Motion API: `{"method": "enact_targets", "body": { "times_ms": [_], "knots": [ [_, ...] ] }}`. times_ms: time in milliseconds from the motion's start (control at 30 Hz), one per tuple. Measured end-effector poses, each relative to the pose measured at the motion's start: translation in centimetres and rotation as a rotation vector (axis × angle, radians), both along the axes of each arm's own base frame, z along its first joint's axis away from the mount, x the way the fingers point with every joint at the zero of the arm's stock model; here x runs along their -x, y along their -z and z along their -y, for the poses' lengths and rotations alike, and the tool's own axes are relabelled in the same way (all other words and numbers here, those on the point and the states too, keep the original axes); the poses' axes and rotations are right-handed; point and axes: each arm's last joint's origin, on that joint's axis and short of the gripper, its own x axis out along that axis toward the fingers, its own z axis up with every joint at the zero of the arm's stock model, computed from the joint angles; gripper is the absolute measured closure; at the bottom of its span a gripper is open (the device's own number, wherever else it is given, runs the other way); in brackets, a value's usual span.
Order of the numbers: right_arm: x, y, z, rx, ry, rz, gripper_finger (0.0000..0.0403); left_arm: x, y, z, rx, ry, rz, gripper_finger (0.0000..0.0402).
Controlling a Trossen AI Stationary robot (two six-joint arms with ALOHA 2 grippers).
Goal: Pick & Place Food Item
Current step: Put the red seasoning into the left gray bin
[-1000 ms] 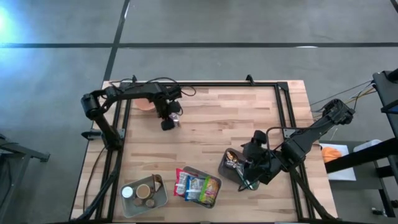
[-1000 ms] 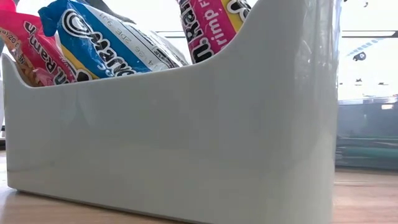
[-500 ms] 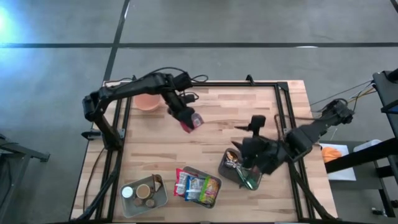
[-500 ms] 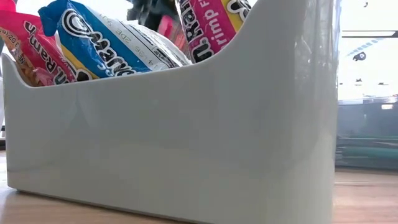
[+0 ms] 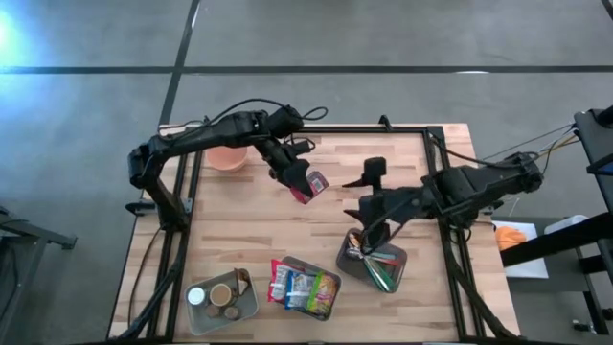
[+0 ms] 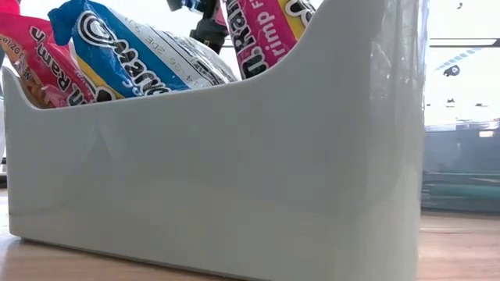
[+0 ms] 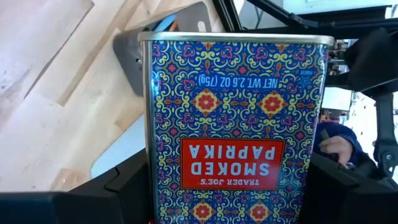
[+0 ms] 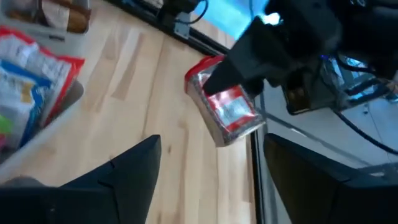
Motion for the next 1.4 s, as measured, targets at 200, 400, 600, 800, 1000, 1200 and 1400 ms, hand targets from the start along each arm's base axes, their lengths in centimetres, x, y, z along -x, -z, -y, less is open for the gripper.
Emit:
{"method": "enact_targets", "body": {
  "times_ms": [200, 400, 600, 800, 1000, 1200, 1400],
  "knots": [
    [-1.7, 1.0, 0.8, 0.048, 0.01, -0.043, 0.0067, 0.0, 0.0, 0.0, 0.013, -0.002, -0.006, 0.0119],
    [-4.3, 2.7, 0.5, 0.205, -0.075, -0.125, 0.0011, -0.1, 0.1, 0.3, 0.033, -0.002, -0.021, 0.0119],
    [-6.0, 4.0, 0.3, 0.36, -0.083, -0.2, 0.0004, -0.3, 0.0, 1.4, 0.069, 0.057, -0.014, 0.0119],
    [-6.6, 3.2, 0.5, 0.35, -0.064, -0.163, 0.0003, -0.5, 0.1, 2.2, 0.061, 0.077, -0.017, 0.0119],
    [-6.7, 3.0, 0.7, 0.276, -0.122, -0.152, 0.0003, -0.5, 0.1, 2.3, 0.044, 0.053, -0.035, 0.0119],
    [-7.0, 3.4, 0.9, 0.284, -0.164, -0.175, 0.0003, -0.6, 0.2, 2.4, 0.031, 0.035, -0.045, 0.0119],
    [-7.1, 3.4, 1.0, 0.299, -0.186, -0.184, 0.0003, -0.5, 0.3, 2.4, 0.024, 0.04, -0.059, 0.0119]
  ]
}}
